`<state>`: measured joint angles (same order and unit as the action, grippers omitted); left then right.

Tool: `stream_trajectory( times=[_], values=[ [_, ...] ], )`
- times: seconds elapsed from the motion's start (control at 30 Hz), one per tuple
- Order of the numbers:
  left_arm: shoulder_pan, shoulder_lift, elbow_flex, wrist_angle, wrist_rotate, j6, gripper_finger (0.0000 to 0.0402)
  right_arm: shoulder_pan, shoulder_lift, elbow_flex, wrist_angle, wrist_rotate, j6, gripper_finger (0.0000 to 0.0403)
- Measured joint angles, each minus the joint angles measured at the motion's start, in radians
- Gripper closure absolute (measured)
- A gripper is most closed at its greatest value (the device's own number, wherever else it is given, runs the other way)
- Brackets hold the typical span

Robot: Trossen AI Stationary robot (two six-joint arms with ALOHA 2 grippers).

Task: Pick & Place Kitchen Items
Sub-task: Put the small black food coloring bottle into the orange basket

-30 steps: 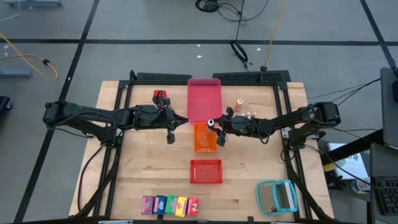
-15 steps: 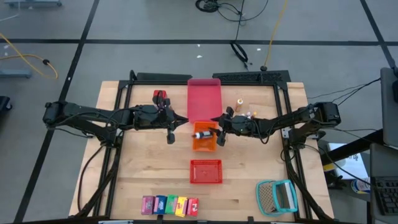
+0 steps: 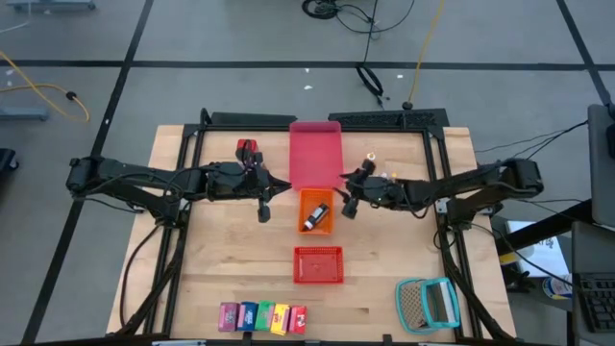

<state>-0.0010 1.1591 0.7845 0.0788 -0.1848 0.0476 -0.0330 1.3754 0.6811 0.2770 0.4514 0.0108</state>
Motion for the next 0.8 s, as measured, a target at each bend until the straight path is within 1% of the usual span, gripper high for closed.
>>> stream_trajectory(
  times=[0.13, 0.43, 0.5, 0.73, 0.8],
  values=[
    [0.0, 0.0, 0.0, 0.0, 0.0, 0.0, 0.0371, 0.0, -0.074, 0.0, -0.175, 0.133, 0.072, 0.0204],
    [0.0, 0.0, 0.0, 0.0, 0.0, 0.0, 0.0371, 0.0, -0.176, 0.0, -0.443, 0.262, 0.244, 0.0204],
    [0.0, 0.0, 0.0, 0.0, 0.0, 0.0, 0.0371, 0.0, -0.188, 0.0, -0.503, 0.28, 0.304, 0.0204],
    [0.0, 0.0, 0.0, 0.0, 0.0, 0.0, 0.0371, -0.001, -0.21, -0.001, -0.745, 0.288, 0.547, 0.0204],
    [0.0, 0.0, 0.0, 0.0, 0.0, 0.0, 0.0371, 0.0, -0.21, -0.001, -0.797, 0.314, 0.607, 0.0205]
  ],
)
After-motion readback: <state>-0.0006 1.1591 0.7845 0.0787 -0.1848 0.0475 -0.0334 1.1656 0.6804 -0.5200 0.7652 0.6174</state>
